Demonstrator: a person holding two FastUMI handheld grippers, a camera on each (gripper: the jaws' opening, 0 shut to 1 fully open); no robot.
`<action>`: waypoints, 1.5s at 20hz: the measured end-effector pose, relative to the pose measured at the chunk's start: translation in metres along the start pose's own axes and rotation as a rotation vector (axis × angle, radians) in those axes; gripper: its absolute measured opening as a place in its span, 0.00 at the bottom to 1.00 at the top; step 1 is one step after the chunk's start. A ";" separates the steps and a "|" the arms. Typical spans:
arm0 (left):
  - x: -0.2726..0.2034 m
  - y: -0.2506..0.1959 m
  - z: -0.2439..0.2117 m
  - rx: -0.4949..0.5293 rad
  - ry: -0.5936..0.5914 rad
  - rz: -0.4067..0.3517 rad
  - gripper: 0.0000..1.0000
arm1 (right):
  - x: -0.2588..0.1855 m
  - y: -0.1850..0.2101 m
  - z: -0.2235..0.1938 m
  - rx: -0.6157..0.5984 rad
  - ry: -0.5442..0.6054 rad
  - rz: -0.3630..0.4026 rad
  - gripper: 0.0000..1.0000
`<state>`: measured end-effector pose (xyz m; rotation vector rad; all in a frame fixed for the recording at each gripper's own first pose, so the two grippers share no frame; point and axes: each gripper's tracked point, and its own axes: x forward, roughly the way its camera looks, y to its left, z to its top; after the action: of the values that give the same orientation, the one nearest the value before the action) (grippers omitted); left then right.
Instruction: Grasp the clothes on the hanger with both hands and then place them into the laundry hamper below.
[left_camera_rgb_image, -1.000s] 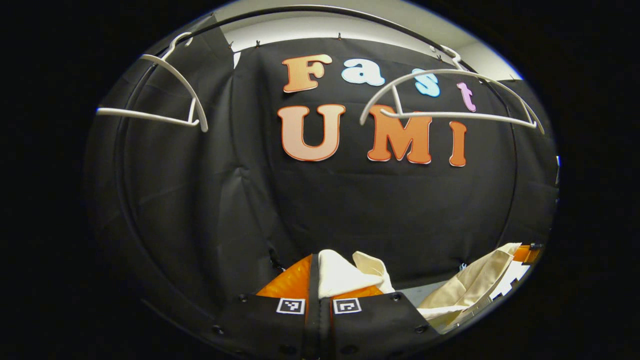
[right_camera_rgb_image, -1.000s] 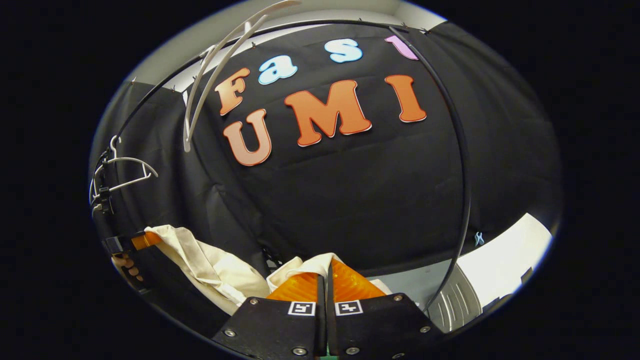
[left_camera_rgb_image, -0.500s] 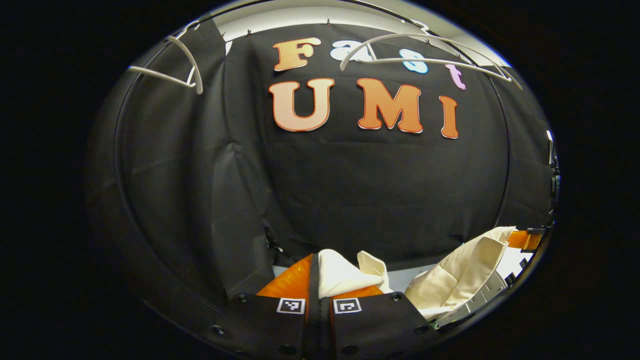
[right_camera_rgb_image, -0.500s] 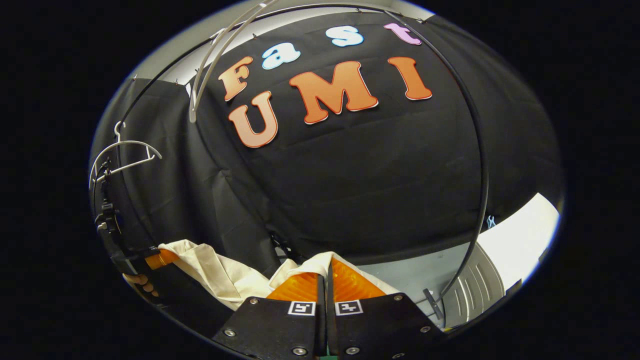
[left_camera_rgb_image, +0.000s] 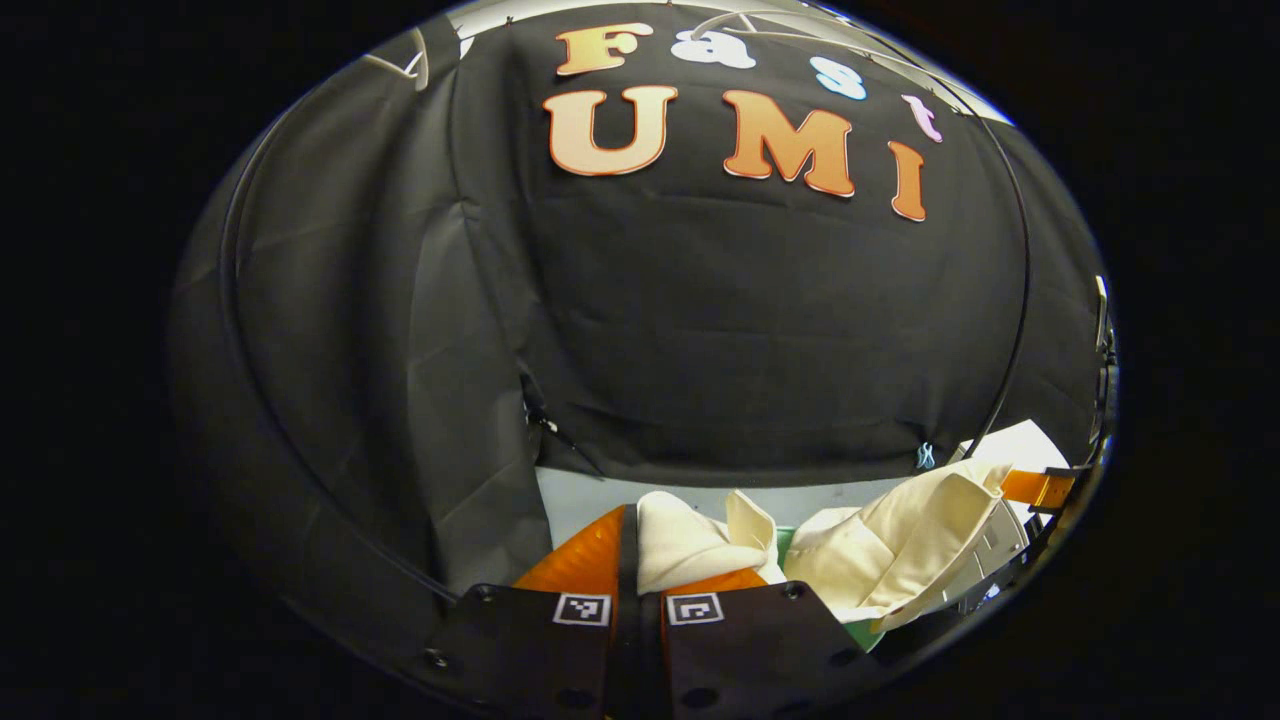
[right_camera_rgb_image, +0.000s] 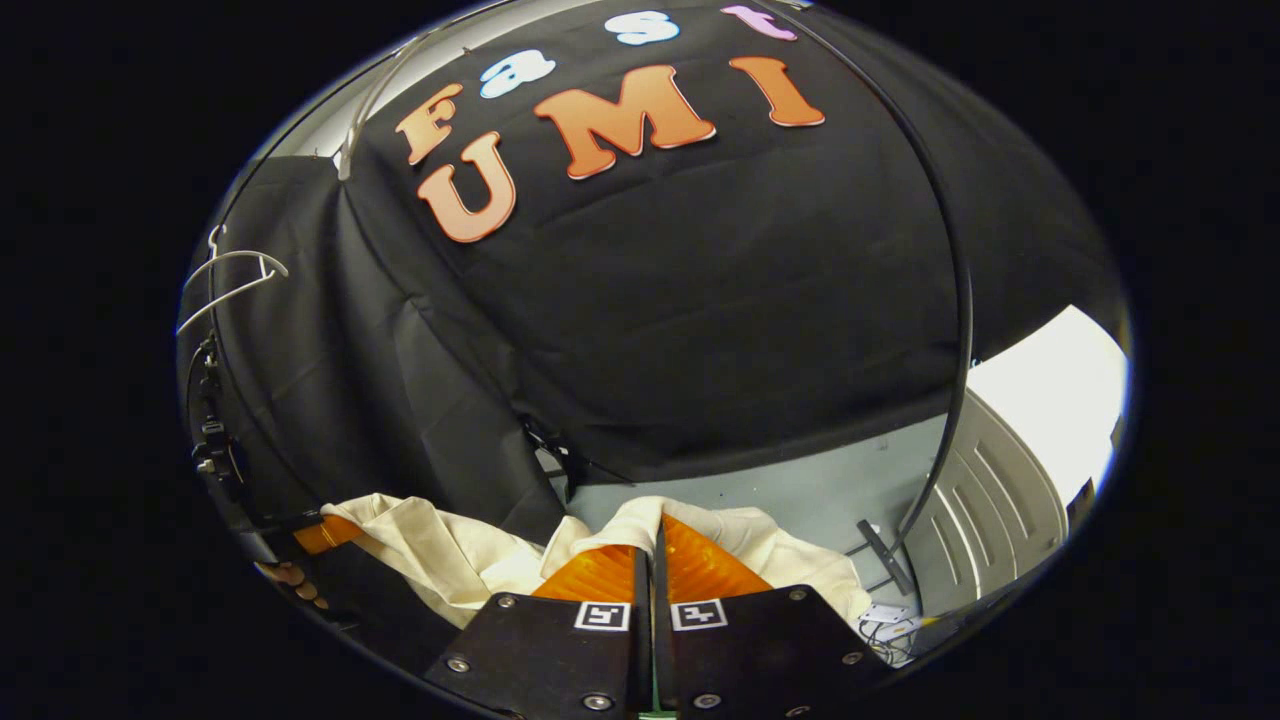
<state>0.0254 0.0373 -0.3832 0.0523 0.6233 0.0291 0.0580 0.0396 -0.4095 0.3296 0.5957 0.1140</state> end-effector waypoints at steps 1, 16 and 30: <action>0.006 0.001 -0.010 -0.010 0.022 0.002 0.07 | 0.008 -0.008 -0.015 0.001 0.029 -0.017 0.01; 0.071 -0.042 -0.206 -0.072 0.437 -0.028 0.07 | 0.057 -0.094 -0.174 0.040 0.326 -0.216 0.02; 0.078 -0.059 -0.307 -0.060 0.689 -0.048 0.09 | 0.062 -0.104 -0.273 0.008 0.598 -0.271 0.11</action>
<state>-0.0902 -0.0064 -0.6807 -0.0340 1.3114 0.0187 -0.0442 0.0281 -0.6896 0.2163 1.2265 -0.0551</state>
